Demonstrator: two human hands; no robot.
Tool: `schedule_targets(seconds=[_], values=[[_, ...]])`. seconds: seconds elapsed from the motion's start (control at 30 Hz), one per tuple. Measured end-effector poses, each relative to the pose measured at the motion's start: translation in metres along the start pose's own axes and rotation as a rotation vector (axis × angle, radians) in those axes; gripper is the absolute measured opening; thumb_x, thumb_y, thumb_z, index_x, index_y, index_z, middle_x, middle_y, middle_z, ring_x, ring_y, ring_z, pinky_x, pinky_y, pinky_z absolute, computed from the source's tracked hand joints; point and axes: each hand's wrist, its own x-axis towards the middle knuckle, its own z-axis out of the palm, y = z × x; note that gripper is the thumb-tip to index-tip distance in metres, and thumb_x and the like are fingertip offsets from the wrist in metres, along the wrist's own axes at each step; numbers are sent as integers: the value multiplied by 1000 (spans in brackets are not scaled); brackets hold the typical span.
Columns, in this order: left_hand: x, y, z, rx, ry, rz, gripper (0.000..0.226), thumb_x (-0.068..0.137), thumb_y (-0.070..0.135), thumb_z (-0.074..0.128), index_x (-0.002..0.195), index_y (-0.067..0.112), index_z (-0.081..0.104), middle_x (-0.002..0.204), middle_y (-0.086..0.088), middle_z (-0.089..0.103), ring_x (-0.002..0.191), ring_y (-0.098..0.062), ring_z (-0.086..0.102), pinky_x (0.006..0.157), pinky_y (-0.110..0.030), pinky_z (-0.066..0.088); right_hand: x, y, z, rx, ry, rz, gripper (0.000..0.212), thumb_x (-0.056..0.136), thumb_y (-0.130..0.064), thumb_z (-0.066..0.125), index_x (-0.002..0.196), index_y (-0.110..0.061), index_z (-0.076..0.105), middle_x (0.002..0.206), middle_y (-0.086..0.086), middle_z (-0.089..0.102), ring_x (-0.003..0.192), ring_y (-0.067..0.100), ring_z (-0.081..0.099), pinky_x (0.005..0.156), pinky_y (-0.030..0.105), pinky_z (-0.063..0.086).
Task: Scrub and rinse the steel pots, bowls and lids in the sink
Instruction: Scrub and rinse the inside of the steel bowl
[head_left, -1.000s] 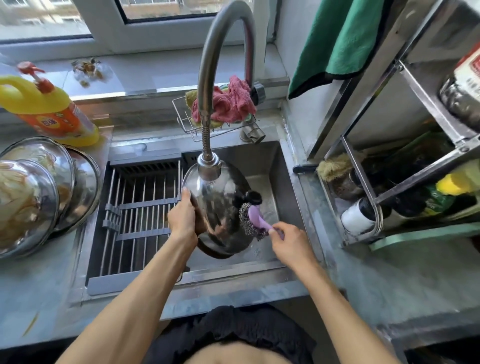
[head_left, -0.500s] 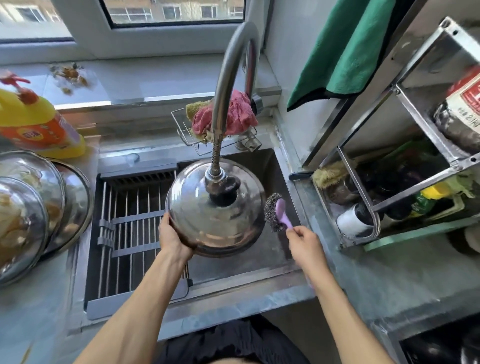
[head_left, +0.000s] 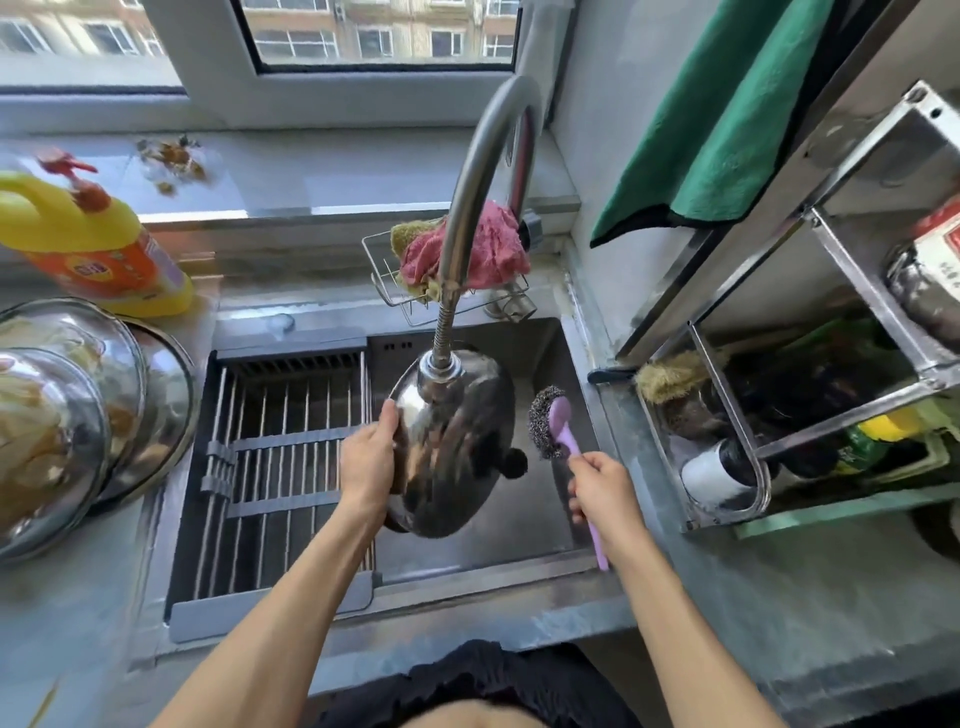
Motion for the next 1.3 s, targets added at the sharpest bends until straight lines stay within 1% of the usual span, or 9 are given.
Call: schedule_targets(seconds=[0.1, 0.3, 0.43, 0.53, 0.7, 0.87, 1.0, 1.17, 1.3], values=[[-10, -1, 9, 118, -95, 180, 63, 101, 44, 56, 72, -12, 56, 65, -10, 52, 61, -20, 44, 56, -31, 33, 10, -2, -11, -24, -48, -23, 21, 99, -19, 47, 91, -4, 58, 65, 6, 49, 46, 14, 42, 45, 26, 36], [-35, -5, 23, 51, -58, 203, 42, 100, 31, 61, 68, 5, 55, 63, -7, 48, 59, -17, 43, 51, -23, 35, 25, 6, -34, -2, -163, 19, 29, 97, -27, 54, 98, 1, 60, 63, 4, 47, 48, 15, 39, 45, 25, 31], [-47, -6, 31, 354, -161, 361, 38, 80, 41, 78, 70, 11, 58, 57, 9, 50, 54, -8, 44, 53, -26, 35, 31, -2, -36, -24, -215, 46, 32, 91, -41, 61, 87, -9, 58, 63, 4, 50, 46, 15, 40, 43, 25, 31], [-54, -8, 37, 671, -240, 567, 31, 76, 46, 75, 73, 20, 58, 59, 13, 58, 56, -10, 54, 55, -32, 43, 33, -15, -43, -29, -127, 20, 39, 88, -51, 62, 86, -12, 61, 71, 1, 68, 44, 15, 46, 43, 25, 36], [-67, -15, 33, 898, -410, 1105, 28, 75, 41, 77, 73, 23, 56, 66, 7, 61, 64, -26, 60, 59, -30, 46, 36, -26, -54, -145, -52, 58, 65, 71, -75, 61, 89, -13, 60, 73, 5, 59, 51, 22, 53, 46, 26, 39], [-62, -11, 14, 950, -433, 1277, 29, 77, 49, 73, 75, 21, 63, 74, 6, 61, 79, -20, 56, 86, -36, 43, 34, -19, -48, -227, -131, 84, 21, 66, -27, 69, 77, -13, 59, 57, 3, 52, 44, 18, 44, 41, 22, 32], [-46, -17, -9, 851, -356, 1065, 35, 82, 55, 63, 89, 22, 71, 95, 8, 66, 106, -18, 55, 107, -49, 33, 24, -10, -32, -299, -74, 89, 12, 68, -19, 60, 74, -8, 61, 55, 6, 53, 45, 23, 49, 41, 24, 34], [-41, -14, -15, 257, -189, 278, 50, 89, 48, 59, 134, 28, 58, 149, -4, 46, 140, -18, 40, 118, -45, 32, 7, -8, -25, -258, 2, 123, 23, 77, -19, 56, 94, -6, 64, 64, 6, 52, 47, 21, 46, 41, 19, 32], [-39, -4, -17, -179, -222, -372, 57, 95, 49, 59, 144, 24, 44, 141, -16, 52, 119, -39, 60, 87, -53, 58, -8, -9, -13, -234, -17, 77, 22, 81, -21, 53, 95, -7, 63, 60, 5, 46, 43, 20, 39, 45, 21, 34]])
